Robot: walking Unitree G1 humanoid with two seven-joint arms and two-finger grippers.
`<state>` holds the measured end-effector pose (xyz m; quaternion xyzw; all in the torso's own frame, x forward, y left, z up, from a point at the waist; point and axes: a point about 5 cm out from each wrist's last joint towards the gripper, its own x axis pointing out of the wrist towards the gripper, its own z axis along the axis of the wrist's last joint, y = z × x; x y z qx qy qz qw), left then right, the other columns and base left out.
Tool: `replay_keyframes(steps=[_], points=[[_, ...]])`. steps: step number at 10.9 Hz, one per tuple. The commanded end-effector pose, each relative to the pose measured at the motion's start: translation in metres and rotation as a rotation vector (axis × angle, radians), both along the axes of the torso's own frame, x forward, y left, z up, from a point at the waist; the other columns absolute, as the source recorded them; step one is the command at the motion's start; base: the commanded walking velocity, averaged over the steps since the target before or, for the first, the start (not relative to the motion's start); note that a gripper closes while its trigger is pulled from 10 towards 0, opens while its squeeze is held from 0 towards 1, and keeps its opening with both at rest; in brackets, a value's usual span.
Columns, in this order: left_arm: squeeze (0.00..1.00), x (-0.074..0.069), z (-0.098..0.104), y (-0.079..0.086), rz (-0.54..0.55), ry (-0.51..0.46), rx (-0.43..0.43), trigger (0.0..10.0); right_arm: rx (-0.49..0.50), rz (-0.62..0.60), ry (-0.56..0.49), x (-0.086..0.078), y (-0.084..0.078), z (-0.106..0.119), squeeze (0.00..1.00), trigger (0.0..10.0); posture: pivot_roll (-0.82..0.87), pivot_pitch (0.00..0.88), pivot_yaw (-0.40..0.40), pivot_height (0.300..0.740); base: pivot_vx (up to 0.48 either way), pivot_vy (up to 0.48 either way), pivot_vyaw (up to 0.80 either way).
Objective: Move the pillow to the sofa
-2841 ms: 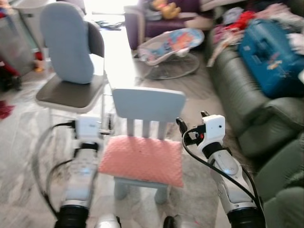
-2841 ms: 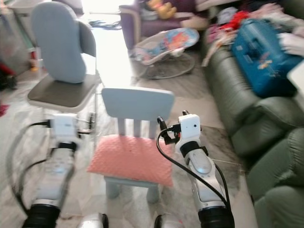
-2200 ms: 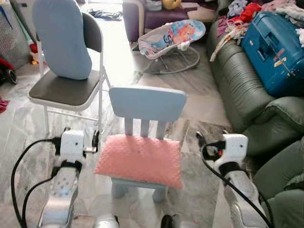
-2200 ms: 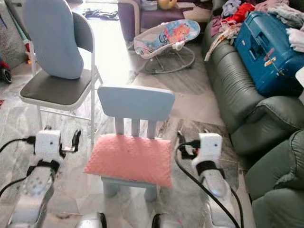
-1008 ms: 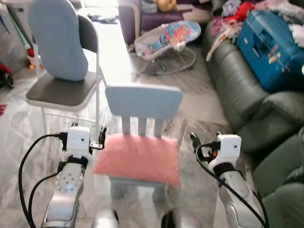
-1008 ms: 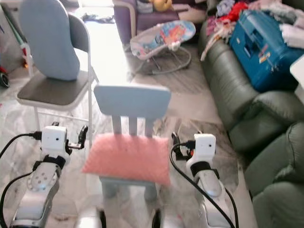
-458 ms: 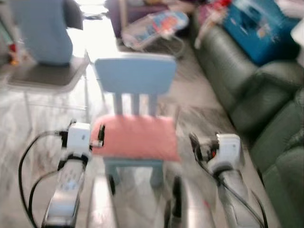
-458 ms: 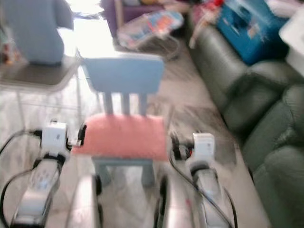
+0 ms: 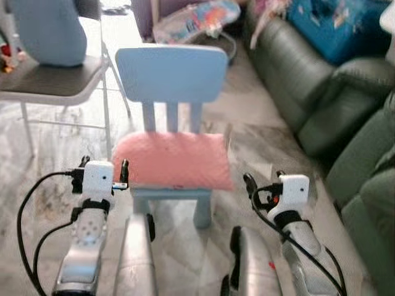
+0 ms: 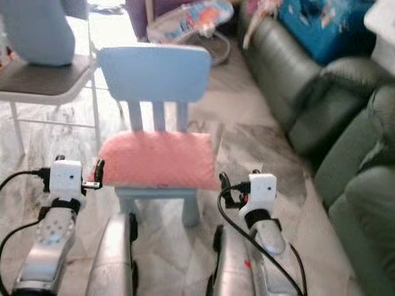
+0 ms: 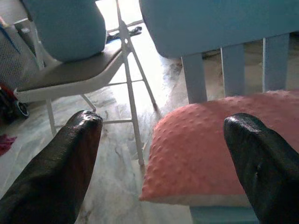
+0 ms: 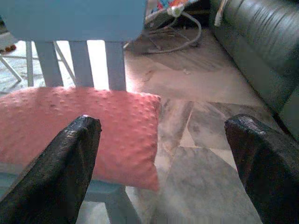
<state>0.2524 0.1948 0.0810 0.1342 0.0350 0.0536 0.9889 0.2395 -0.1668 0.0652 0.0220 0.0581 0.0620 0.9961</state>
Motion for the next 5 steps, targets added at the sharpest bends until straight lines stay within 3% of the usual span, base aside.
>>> replay_keyframes(steps=[1,5], points=[[0.0,0.0003,0.0019,-0.0006,0.0,-0.009,0.011,10.0,0.003,0.004,0.001,0.0014,-0.0013,0.0002,0.0,10.0,0.01,0.102,-0.049,0.542,0.0,0.0,0.0],[0.0,0.0039,0.0102,0.0,0.015,-0.056,-0.011,10.0,-0.023,0.055,-0.014,0.0029,0.0031,0.0019,0.0,10.0,0.01,0.1,-0.049,0.522,0.0,0.0,0.0]])
